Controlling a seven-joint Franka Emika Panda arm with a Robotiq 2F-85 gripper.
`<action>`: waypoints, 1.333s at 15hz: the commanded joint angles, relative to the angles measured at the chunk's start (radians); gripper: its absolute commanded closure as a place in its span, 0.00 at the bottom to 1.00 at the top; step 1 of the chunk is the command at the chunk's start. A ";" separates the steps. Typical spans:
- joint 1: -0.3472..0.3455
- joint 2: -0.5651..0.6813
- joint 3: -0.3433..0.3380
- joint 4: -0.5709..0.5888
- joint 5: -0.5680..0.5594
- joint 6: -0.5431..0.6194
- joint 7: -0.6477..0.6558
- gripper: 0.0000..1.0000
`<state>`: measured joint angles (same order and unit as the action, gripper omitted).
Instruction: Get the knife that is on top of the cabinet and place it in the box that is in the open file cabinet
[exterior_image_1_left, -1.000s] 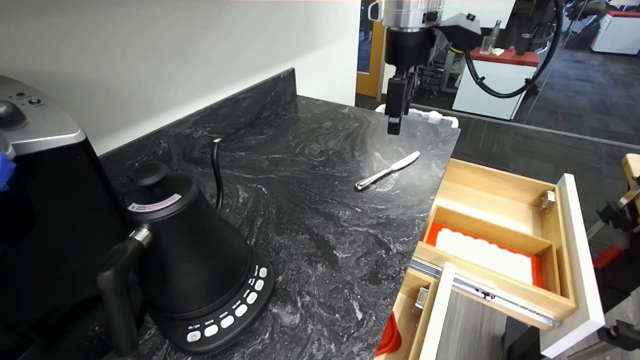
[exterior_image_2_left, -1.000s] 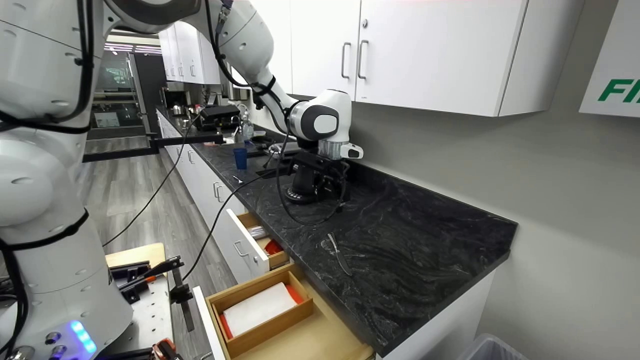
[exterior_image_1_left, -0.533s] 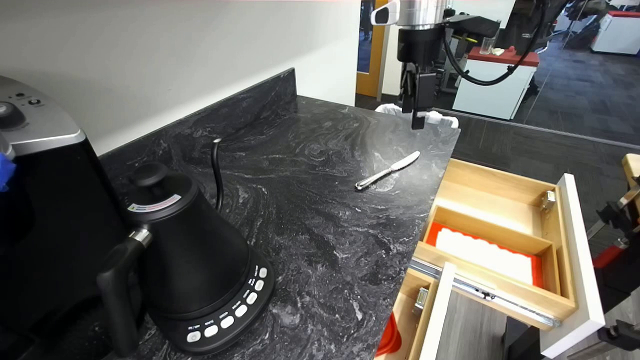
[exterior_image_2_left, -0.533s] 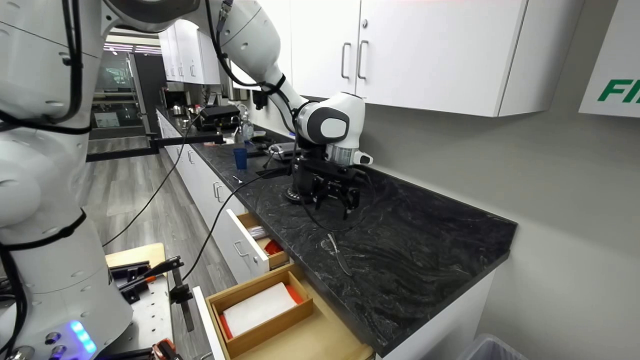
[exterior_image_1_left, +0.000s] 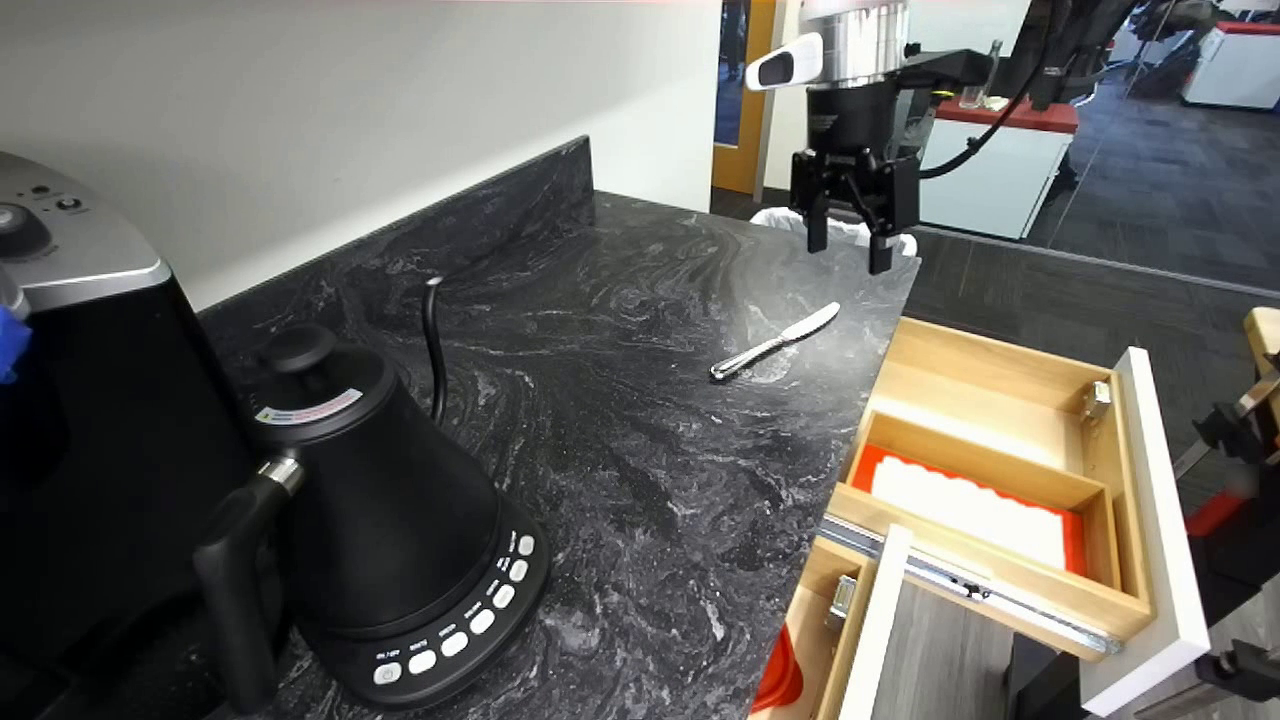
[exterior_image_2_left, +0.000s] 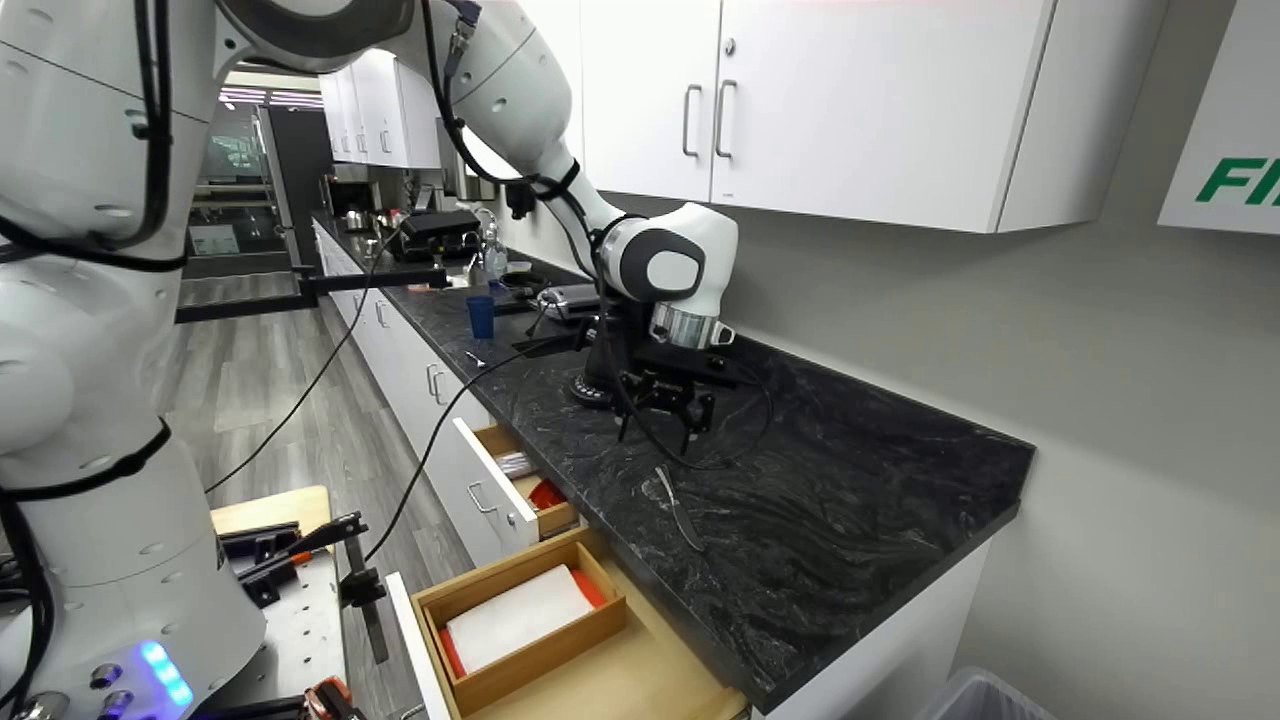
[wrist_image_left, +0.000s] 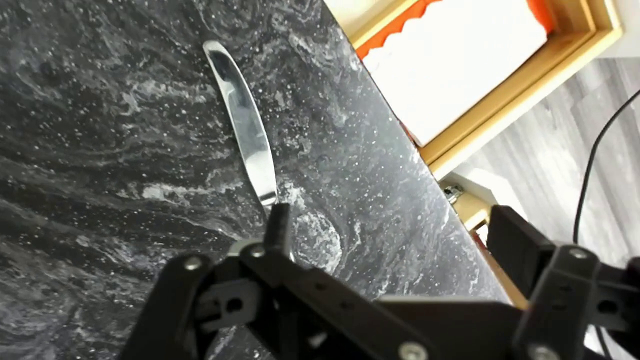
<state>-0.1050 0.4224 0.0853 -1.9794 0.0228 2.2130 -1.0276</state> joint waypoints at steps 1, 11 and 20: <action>-0.010 0.056 0.015 0.053 -0.037 -0.047 -0.167 0.00; 0.008 0.157 0.011 0.138 -0.126 0.007 -0.368 0.00; 0.011 0.163 0.010 0.147 -0.114 0.027 -0.348 0.00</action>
<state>-0.0942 0.5852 0.0954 -1.8344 -0.0911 2.2423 -1.3753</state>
